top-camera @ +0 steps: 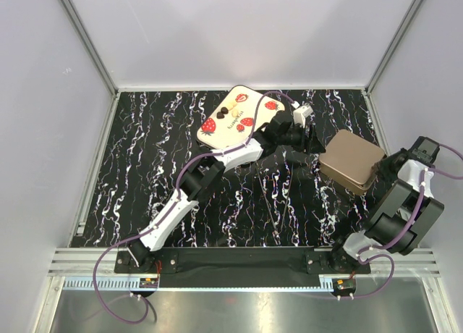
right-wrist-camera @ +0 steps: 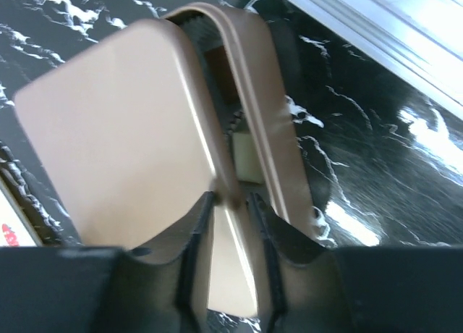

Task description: Pack the chocolate

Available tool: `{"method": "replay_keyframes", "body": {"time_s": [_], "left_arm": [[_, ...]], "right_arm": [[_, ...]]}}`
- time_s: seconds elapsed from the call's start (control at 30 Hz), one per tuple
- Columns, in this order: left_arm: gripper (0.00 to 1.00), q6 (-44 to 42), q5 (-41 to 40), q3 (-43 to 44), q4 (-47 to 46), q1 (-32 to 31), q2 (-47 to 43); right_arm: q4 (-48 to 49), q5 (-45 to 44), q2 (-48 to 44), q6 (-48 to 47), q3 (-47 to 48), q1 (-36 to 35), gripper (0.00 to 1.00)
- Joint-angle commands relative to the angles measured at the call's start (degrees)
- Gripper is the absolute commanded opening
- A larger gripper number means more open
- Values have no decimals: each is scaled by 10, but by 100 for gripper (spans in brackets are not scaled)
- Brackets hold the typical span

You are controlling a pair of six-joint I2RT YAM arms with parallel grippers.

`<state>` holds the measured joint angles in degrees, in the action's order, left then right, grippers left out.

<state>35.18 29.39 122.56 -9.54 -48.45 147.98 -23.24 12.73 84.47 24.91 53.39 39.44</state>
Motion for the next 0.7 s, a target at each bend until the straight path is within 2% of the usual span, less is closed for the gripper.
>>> {"method": "replay_keyframes", "body": {"time_s": [0.0,0.37,0.67], "left_arm": [[71,-4,9,30,-28,-3,6],[71,-9,10,31,-22,-5,2],[71,-16,3,31,-14,-5,-6]], "right_arm": [[-41,-47,-20,-22,27,4,35],[-43,-70,-9,-29,18,4,44],[-18,-39,25,-29,6,4,47]]}}
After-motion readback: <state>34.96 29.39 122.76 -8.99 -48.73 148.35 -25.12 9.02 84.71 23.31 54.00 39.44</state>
